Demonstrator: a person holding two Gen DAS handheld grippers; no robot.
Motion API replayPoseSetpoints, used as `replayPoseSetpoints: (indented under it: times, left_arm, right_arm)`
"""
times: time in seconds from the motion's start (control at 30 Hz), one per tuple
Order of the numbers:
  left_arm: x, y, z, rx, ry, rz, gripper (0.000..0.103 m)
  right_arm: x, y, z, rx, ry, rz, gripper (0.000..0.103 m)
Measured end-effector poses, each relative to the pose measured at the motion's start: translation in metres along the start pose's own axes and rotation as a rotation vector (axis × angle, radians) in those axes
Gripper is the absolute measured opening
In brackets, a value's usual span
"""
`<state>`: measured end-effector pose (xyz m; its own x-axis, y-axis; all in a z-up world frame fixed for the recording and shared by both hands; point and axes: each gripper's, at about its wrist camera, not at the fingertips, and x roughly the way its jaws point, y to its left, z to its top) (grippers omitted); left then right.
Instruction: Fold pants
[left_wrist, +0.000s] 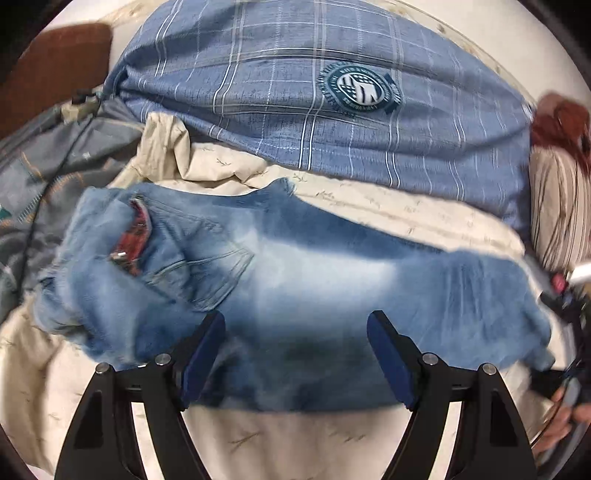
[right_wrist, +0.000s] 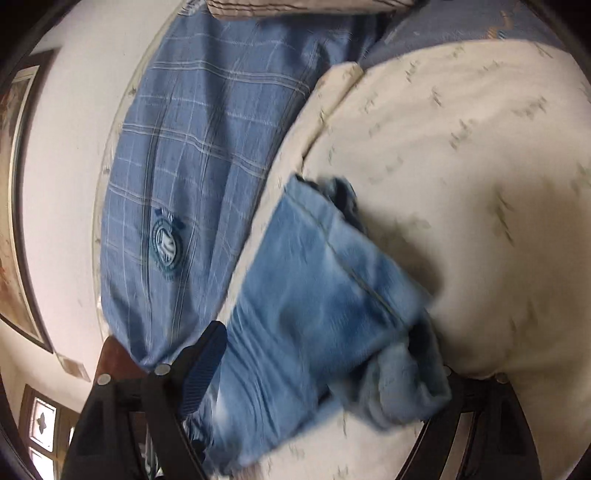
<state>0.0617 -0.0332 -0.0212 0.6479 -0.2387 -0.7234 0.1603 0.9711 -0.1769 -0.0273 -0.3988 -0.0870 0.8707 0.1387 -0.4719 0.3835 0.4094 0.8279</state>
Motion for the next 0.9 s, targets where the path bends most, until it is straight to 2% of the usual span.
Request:
replayPoseSetpoints:
  times: [0.07, 0.1, 0.13, 0.2, 0.23, 0.27, 0.33, 0.4, 0.47, 0.5, 0.6, 0.77, 0.9]
  left_arm:
    - [0.014, -0.003, 0.000, -0.007, 0.015, 0.012, 0.080]
    - [0.017, -0.005, -0.001, 0.008, 0.023, 0.025, 0.080]
    - [0.024, -0.009, -0.004, 0.046, 0.040, 0.051, 0.080]
    - [0.034, -0.015, -0.010, 0.122, 0.075, 0.113, 0.080]
    - [0.043, -0.020, -0.015, 0.183, 0.118, 0.159, 0.080]
    - [0.048, -0.023, -0.017, 0.215, 0.135, 0.176, 0.080]
    - [0.044, -0.024, -0.017, 0.218, 0.118, 0.174, 0.081]
    - [0.042, -0.020, -0.013, 0.191, 0.137, 0.143, 0.081]
    - [0.035, -0.014, -0.008, 0.149, 0.123, 0.107, 0.081]
    - [0.025, -0.009, -0.003, 0.115, 0.087, 0.086, 0.081]
    - [0.005, 0.003, 0.005, 0.040, 0.013, 0.082, 0.081]
    - [-0.028, 0.038, 0.014, -0.123, -0.103, 0.090, 0.081]
    - [-0.036, 0.061, 0.019, -0.193, -0.128, 0.113, 0.081]
  right_arm:
    - [0.005, 0.004, 0.004, -0.034, -0.023, -0.020, 0.071]
    - [0.009, 0.005, 0.006, -0.049, -0.025, -0.032, 0.048]
    - [0.010, 0.002, 0.009, -0.045, -0.012, -0.036, 0.031]
    - [0.010, -0.005, 0.010, -0.024, 0.004, -0.035, 0.030]
    - [0.009, -0.004, 0.010, -0.036, 0.006, -0.042, 0.030]
    - [0.006, -0.001, 0.011, -0.057, 0.001, -0.049, 0.029]
    - [0.000, 0.017, 0.007, -0.138, -0.037, -0.059, 0.028]
    - [-0.007, 0.038, 0.002, -0.242, -0.077, -0.048, 0.028]
    - [-0.012, 0.061, -0.007, -0.345, -0.095, -0.034, 0.028]
    - [-0.013, 0.070, -0.012, -0.388, -0.095, -0.034, 0.028]
    - [-0.007, 0.106, -0.031, -0.538, -0.072, -0.041, 0.028]
    - [0.020, 0.165, -0.075, -0.742, 0.051, -0.017, 0.028]
    - [0.055, 0.186, -0.112, -0.790, 0.196, -0.020, 0.031]
